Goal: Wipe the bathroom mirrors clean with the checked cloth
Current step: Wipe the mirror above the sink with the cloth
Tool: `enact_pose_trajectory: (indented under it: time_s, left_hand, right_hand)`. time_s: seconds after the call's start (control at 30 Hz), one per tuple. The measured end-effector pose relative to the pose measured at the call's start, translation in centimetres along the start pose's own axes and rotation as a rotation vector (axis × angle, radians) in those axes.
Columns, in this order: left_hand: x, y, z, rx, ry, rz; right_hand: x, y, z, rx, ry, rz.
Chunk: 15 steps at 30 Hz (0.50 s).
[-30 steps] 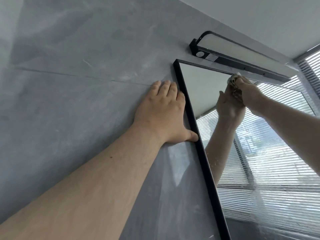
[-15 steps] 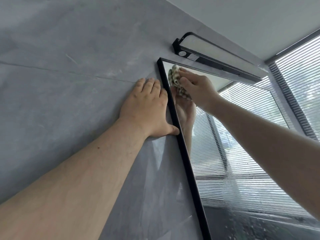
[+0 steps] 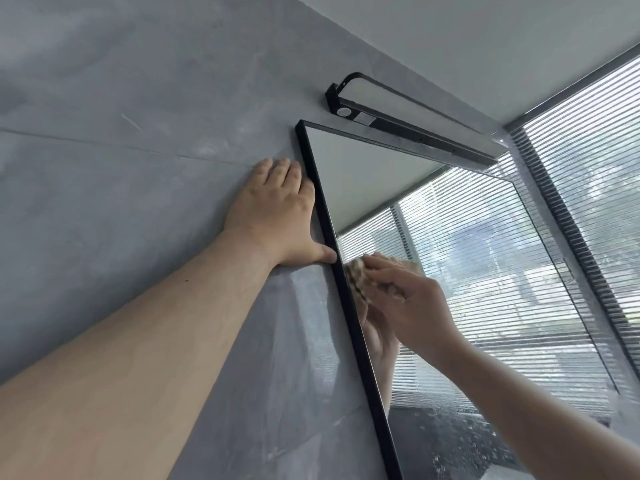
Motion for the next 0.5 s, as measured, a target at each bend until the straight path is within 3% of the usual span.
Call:
enact_pose_trajectory:
  time_s: [0.13, 0.3, 0.5]
  left_hand:
    - [0.0, 0.0, 0.0, 0.0, -0.014, 0.014]
    - [-0.1, -0.1, 0.1, 0.006, -0.028, 0.002]
    - [0.1, 0.0, 0.1, 0.001, -0.029, -0.003]
  right_hand:
    - [-0.4, 3.9, 2.1, -0.056, -0.11, -0.018]
    - [-1.2, 9.7, 4.6, 0.011, -0.183, 0.015]
    - [-1.5, 5.5, 2.6, 0.06, -0.321, -0.041]
Point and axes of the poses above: each hand's wrist, its own y-axis towards the middle knuckle, its own x-axis out of the back of the hand, z = x × y, the point moved 6 cm from there along y, towards the middle knuckle, and after that the axes turned 5 degrees about z, right-handed, at the moved point
